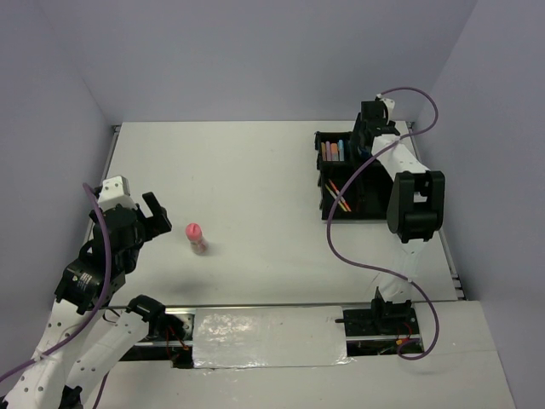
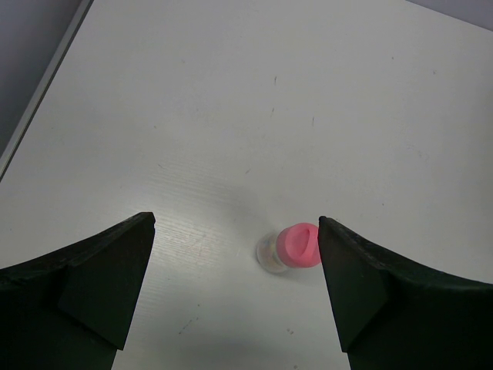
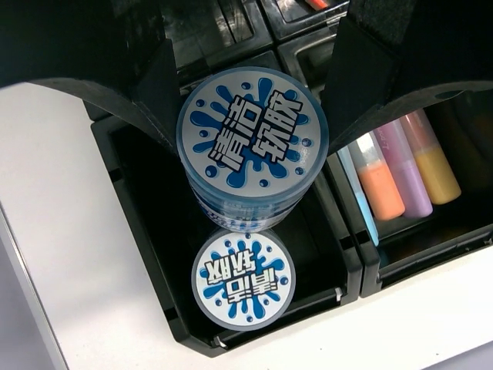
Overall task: Sort the stationery into containers
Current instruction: Place the stationery in the storage box.
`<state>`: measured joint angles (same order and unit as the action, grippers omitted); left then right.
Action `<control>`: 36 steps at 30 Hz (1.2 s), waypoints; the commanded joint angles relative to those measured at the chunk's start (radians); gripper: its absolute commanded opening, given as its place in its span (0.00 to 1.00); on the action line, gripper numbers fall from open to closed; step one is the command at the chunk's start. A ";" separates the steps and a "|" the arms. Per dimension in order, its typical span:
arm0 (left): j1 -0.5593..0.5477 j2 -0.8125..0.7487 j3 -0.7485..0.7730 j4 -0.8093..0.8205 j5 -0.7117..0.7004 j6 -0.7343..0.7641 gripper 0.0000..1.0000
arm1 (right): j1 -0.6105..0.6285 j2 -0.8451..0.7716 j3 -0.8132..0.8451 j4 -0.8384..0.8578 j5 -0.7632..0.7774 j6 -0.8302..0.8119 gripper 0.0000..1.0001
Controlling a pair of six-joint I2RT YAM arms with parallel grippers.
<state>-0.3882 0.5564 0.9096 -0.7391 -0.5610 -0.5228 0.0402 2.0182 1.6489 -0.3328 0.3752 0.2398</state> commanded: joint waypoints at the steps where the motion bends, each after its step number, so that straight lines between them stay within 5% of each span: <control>1: 0.006 0.002 -0.006 0.038 0.009 0.021 0.99 | -0.005 -0.091 -0.011 0.027 -0.022 0.007 0.00; 17: 0.006 0.008 -0.008 0.040 0.010 0.023 0.99 | -0.030 -0.061 0.064 -0.077 -0.081 0.023 0.09; 26: 0.006 0.014 -0.008 0.041 0.018 0.027 0.99 | -0.033 -0.044 0.089 -0.092 -0.110 0.030 0.74; 28: 0.006 0.014 -0.006 0.043 0.019 0.026 0.99 | -0.033 -0.039 0.124 -0.109 -0.113 0.027 0.95; 36: 0.006 0.013 -0.008 0.041 0.015 0.026 0.99 | -0.033 -0.022 0.198 -0.166 -0.113 0.016 1.00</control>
<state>-0.3882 0.5678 0.9096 -0.7383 -0.5476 -0.5220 0.0082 2.0010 1.8057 -0.4660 0.2710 0.2604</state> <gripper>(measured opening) 0.993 0.994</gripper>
